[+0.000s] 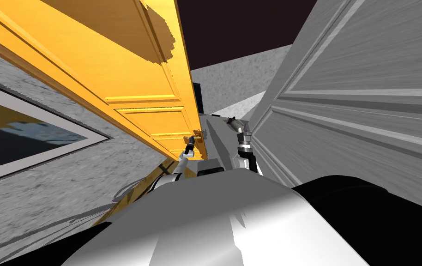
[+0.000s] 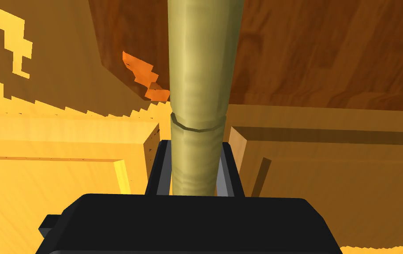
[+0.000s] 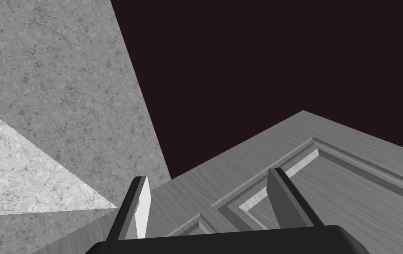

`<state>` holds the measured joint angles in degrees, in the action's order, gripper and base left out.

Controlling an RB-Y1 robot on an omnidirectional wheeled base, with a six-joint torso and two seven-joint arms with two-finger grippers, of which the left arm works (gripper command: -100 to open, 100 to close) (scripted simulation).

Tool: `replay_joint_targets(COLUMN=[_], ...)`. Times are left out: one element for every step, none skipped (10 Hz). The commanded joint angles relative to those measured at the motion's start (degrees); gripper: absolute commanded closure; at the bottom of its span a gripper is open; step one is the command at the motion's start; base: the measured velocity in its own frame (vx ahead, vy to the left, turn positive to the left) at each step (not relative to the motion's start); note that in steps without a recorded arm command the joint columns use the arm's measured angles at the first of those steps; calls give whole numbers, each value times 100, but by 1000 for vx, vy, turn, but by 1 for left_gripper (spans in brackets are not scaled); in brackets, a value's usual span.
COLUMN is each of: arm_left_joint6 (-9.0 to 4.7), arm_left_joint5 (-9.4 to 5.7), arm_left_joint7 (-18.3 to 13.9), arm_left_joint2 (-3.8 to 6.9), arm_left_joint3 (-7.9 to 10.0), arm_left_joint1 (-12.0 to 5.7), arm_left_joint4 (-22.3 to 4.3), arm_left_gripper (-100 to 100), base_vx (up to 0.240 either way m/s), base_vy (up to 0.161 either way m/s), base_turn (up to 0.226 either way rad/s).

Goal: Push the door open

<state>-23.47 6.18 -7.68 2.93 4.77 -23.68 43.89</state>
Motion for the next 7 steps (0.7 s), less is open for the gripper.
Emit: replay_joint_targets(arm_left_joint6=[0, -7, -8, -10, -12, -13, -13], arm_left_joint5=[0, -103, -144, -187, -222, -257, -257], arm_left_joint7=[0, 129, 185, 242, 288, 334, 334], arm_left_joint2=[0, 98, 126, 155, 173, 191, 191], arm_left_joint3=[0, 48, 61, 75, 86, 97, 97], arm_left_joint1=[0, -12, -13, -15, -16, -17, -17], arm_left_joint4=[0, 10, 10, 11, 11, 12, 12], arm_left_gripper=[100, 100, 100, 100, 100, 100, 100], base_vx=[63, 107, 185, 187, 125, 109, 79], base_vy=[-43, 26, 38, -1, 2, 61, 60], base_turn=[37, 102, 68, 55, 46, 77, 62])
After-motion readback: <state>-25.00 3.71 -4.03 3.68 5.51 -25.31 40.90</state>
